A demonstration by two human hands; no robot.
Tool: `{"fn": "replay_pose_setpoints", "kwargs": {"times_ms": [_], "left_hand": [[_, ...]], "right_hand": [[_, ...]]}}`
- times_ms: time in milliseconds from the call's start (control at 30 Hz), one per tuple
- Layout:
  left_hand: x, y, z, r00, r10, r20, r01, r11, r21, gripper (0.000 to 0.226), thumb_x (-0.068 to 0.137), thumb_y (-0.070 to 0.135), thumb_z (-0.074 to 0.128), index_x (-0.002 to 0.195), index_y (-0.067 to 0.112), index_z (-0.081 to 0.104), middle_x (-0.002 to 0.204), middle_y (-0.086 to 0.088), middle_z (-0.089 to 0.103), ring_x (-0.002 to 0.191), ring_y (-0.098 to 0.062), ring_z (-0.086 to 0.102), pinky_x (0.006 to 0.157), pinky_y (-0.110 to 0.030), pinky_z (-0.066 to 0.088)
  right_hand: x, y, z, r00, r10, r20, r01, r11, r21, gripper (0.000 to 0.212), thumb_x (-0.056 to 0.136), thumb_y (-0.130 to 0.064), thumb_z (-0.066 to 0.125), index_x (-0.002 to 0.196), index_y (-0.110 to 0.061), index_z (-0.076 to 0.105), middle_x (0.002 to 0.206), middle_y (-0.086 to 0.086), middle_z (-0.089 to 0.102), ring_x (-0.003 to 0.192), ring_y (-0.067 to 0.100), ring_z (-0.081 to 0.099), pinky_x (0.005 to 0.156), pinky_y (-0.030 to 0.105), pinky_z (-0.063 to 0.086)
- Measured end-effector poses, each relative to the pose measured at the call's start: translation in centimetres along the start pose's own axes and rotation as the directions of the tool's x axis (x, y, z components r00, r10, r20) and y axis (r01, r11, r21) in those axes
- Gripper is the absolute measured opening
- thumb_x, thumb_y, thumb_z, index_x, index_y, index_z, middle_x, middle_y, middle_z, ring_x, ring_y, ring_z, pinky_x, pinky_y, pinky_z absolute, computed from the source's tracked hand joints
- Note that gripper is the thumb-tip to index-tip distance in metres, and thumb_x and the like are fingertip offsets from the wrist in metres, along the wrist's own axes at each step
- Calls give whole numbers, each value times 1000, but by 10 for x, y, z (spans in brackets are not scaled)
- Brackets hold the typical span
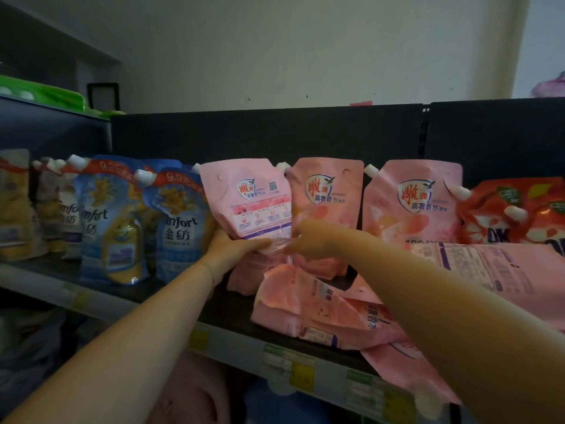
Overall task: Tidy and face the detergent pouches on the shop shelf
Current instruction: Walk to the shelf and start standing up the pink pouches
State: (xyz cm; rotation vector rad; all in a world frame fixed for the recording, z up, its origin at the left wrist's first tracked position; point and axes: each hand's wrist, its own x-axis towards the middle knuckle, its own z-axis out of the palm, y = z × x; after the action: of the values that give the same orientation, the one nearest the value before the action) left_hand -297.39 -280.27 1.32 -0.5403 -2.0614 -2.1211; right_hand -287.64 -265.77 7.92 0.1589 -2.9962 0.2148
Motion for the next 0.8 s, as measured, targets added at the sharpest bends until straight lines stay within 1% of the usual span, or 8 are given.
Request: {"fn": "replay_pose_setpoints", "kwargs": {"times_ms": [100, 133, 200, 300, 400, 533, 667, 800], "left_hand": [[-5, 2, -4, 998, 28, 57, -32, 997, 73, 77, 59, 11, 89, 126, 12, 52, 117, 1, 61, 109, -16, 59, 86, -31, 49], [-7, 1, -6, 998, 52, 45, -56, 993, 105, 88, 53, 19, 92, 129, 14, 49, 120, 1, 60, 111, -16, 58, 89, -34, 50], [-9, -4, -12, 995, 101, -10, -97, 974, 206, 99, 43, 41, 90, 129, 22, 46, 122, 1, 60, 111, -16, 58, 95, -37, 50], [-20, -4, -22, 979, 190, -67, -157, 927, 341, 75, 65, 34, 86, 125, 22, 43, 119, -1, 62, 107, -18, 60, 91, -38, 51], [-22, -8, -28, 963, 264, -62, -222, 898, 380, 60, 76, 27, 80, 122, 18, 42, 120, -3, 61, 108, -18, 60, 91, -39, 51], [-28, -9, -25, 944, 312, -110, -227, 852, 472, 44, 80, 27, 74, 106, 17, 41, 105, -4, 60, 96, -19, 60, 79, -37, 50], [-42, -7, -22, 862, 455, -222, -250, 764, 595, 31, 81, 25, 70, 81, 13, 41, 94, -4, 43, 80, -22, 48, 66, -30, 34], [-57, 0, -13, 793, 608, -17, -503, 671, 545, 29, 85, 20, 65, 69, 14, 42, 70, 1, 46, 63, -15, 45, 57, -37, 39]], "right_hand": [[9, -14, 9, 998, -13, 54, 5, 991, 135, 53, 95, -38, 54, 143, -19, 41, 137, -1, 48, 122, 23, 48, 99, 30, 38], [14, -18, 14, 998, -22, 56, 13, 986, 168, 59, 93, -44, 55, 144, -21, 37, 135, -6, 46, 124, 22, 46, 101, 28, 37], [25, -22, 24, 997, 33, 65, -45, 979, 199, 71, 89, -42, 62, 147, -17, 28, 145, 3, 42, 126, 25, 45, 102, 31, 37], [36, -26, 32, 994, 85, 72, -98, 975, 198, 74, 91, -18, 58, 150, -10, 14, 150, 13, 34, 131, 29, 39, 97, 28, 34], [38, -27, 31, 993, 77, 89, -94, 974, 207, 76, 93, -16, 56, 153, -11, 8, 154, 13, 28, 136, 29, 33, 105, 31, 30], [30, -24, 23, 998, 30, 50, -33, 997, 71, 57, 93, -23, 58, 144, -13, 36, 145, 8, 44, 127, 28, 45, 101, 31, 36], [8, -14, 3, 999, 18, -34, -19, 1000, -24, 40, 94, -33, 56, 131, -17, 56, 129, 2, 52, 116, 20, 47, 101, 33, 40], [-12, 3, -6, 998, 63, 2, -63, 993, -99, 32, 94, -32, 56, 122, -17, 62, 124, 2, 57, 107, 19, 57, 96, 35, 47]]}}
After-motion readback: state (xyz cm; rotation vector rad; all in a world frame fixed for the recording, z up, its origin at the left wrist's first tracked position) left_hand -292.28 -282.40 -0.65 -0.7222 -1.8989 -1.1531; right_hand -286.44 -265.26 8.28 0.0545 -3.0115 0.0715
